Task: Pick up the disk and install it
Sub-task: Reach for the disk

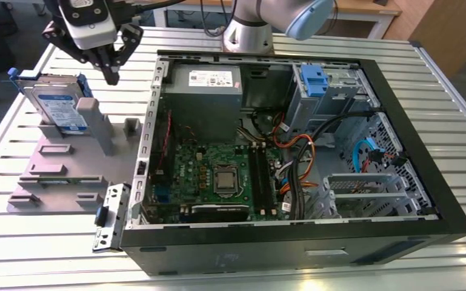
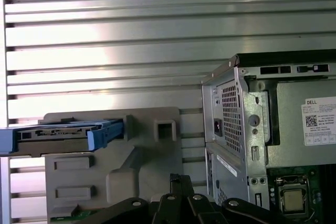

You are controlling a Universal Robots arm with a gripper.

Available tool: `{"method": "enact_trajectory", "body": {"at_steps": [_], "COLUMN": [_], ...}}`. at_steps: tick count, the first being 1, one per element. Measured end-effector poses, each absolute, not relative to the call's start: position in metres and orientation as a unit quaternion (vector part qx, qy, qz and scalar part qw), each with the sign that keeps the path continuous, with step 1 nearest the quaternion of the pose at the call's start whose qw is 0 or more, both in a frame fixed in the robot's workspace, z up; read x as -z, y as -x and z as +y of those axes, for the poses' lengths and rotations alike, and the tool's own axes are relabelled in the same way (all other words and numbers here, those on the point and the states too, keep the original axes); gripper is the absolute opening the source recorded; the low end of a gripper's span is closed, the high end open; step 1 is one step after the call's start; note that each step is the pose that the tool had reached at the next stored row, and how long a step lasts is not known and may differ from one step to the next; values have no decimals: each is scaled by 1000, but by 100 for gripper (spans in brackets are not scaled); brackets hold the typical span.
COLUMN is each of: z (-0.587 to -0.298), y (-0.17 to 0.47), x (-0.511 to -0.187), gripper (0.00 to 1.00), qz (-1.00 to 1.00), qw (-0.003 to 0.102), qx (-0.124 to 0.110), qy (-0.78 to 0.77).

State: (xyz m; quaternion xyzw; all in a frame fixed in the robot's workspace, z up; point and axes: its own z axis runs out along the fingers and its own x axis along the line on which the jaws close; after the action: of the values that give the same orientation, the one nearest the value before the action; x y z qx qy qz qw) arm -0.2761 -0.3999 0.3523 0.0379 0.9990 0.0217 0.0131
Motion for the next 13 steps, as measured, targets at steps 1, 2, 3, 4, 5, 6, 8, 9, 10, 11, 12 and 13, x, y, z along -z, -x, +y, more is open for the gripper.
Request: {"method": "enact_trajectory", "body": {"at_steps": [1, 2, 3, 4, 5, 6, 8, 9, 10, 11, 12, 13], "z": [-400, -400, -400, -400, -400, -400, -400, -400, -400, -400, -400, -400], "y": [276, 276, 277, 277, 277, 277, 278, 278, 278, 278, 289, 297], "x": [-352, -352, -352, -352, -352, -352, -352, -352, -352, -352, -350, -348], "gripper": [11, 11, 11, 11, 11, 11, 11, 11, 11, 11, 11, 11], "qz": [999, 999, 999, 999, 999, 999, 999, 999, 999, 999, 999, 999], "qw": [13, 13, 13, 13, 13, 13, 13, 13, 13, 13, 13, 13], "qx": [-22, -22, -22, -22, -22, -22, -22, -22, -22, -22, -22, -22], "qy": [-38, -38, -38, -38, -38, -38, -38, -38, -38, -38, -38, -38]}}
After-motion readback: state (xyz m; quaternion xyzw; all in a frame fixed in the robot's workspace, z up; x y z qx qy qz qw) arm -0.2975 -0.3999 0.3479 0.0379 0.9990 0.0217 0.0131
